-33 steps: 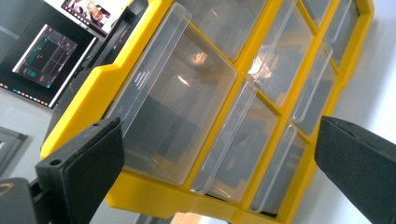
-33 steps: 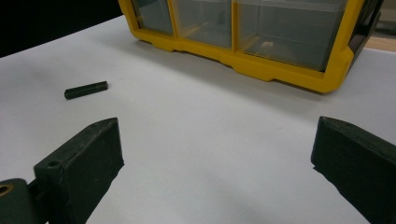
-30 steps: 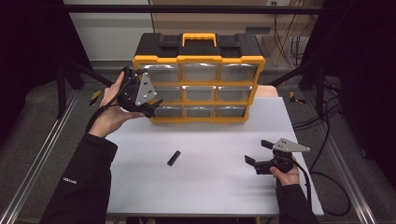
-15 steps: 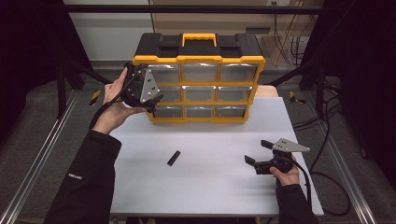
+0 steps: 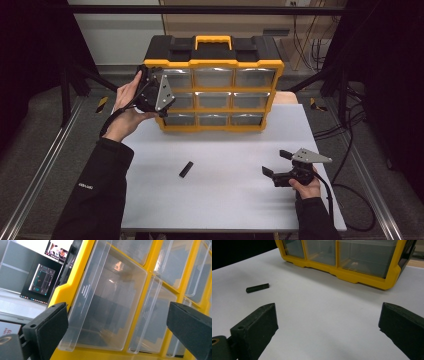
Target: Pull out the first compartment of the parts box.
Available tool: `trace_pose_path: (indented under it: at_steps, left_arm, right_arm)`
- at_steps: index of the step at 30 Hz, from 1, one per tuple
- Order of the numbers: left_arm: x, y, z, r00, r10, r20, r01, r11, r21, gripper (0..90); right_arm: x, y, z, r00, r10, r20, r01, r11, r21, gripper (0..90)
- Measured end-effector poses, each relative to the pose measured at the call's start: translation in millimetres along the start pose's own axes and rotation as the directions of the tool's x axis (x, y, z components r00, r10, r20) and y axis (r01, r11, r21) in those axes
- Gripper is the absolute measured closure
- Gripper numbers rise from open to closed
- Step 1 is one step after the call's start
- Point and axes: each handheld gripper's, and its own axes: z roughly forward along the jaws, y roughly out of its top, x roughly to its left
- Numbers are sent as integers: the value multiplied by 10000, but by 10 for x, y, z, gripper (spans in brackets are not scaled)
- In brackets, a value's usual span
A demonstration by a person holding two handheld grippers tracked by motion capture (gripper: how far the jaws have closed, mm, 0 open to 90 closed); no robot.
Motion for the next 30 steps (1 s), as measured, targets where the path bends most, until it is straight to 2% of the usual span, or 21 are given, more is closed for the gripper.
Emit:
trace_pose_path:
  at_steps: [4, 9, 13, 22, 25, 29, 30]
  left_arm:
    - [-8, 8, 11, 9985, 524, -152, -524, 9986, 21, 64]
    - [-18, 18, 28, 9930, 1110, -400, -1108, 9938, 78, 107]
    - [-19, 26, 28, 9906, 1244, -572, -1239, 9922, 119, 156]
    - [-25, 35, 33, 9801, 1751, -938, -1729, 9844, 309, 246]
    - [-32, 33, 34, 9734, 2007, -1103, -1977, 9795, 372, 279]
    - [-31, 30, 28, 9684, 2150, -1261, -2115, 9765, 411, 338]
    - [-31, 29, 28, 9649, 2257, -1345, -2220, 9741, 426, 351]
  right_arm:
    - [0, -1, 0, 10000, 13, 22, -13, 10000, 19, 23]
    - [0, -1, 0, 10000, 7, 26, -7, 10000, 22, 23]
    - [-2, 0, 0, 10000, -14, 30, 14, 10000, -3, 23]
    - [0, 0, -1, 10000, -7, 48, 7, 10000, -6, 23]
    - [1, 0, -1, 10000, 4, 34, -4, 10000, -16, 23]
    - [1, 0, 0, 10000, 4, 33, -4, 10000, -8, 23]
    - [2, 0, 1, 10000, -3, 35, 3, 10000, -8, 23]
